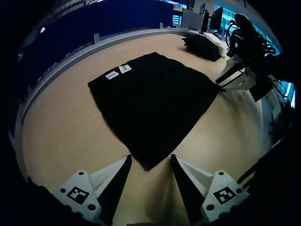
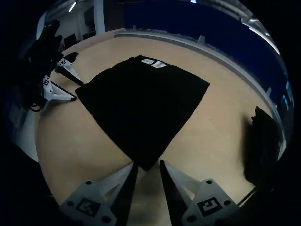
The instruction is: Fold towel
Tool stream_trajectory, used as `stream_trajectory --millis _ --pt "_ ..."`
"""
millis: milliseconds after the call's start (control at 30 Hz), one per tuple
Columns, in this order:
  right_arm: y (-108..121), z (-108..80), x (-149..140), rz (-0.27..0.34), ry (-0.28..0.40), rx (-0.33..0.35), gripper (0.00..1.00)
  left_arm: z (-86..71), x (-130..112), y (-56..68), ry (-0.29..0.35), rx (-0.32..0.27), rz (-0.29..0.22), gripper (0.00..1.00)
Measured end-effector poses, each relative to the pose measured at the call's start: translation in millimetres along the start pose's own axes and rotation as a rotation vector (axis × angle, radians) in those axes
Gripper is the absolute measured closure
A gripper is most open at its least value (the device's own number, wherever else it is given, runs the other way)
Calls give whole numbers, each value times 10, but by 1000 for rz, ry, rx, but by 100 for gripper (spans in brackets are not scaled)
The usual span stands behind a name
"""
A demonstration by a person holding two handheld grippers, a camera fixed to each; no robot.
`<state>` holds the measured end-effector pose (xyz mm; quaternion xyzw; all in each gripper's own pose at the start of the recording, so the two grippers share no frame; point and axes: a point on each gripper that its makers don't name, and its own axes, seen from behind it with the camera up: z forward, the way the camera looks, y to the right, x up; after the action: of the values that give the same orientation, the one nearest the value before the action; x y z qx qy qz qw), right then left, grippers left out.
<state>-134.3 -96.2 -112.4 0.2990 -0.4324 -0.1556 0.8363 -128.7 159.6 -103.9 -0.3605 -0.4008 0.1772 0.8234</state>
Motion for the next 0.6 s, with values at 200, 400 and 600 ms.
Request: stream_trajectory --millis 200,400,600 --pt "-38 13 -7 7 0 6 76 -1 -9 20 -3 10 -9 37" --pt "-40 -7 -19 11 -9 7 84 -9 -16 42 -7 14 -9 55" --pt "-12 -23 -9 24 -7 -2 87 -31 -9 18 -19 23 -29 78"
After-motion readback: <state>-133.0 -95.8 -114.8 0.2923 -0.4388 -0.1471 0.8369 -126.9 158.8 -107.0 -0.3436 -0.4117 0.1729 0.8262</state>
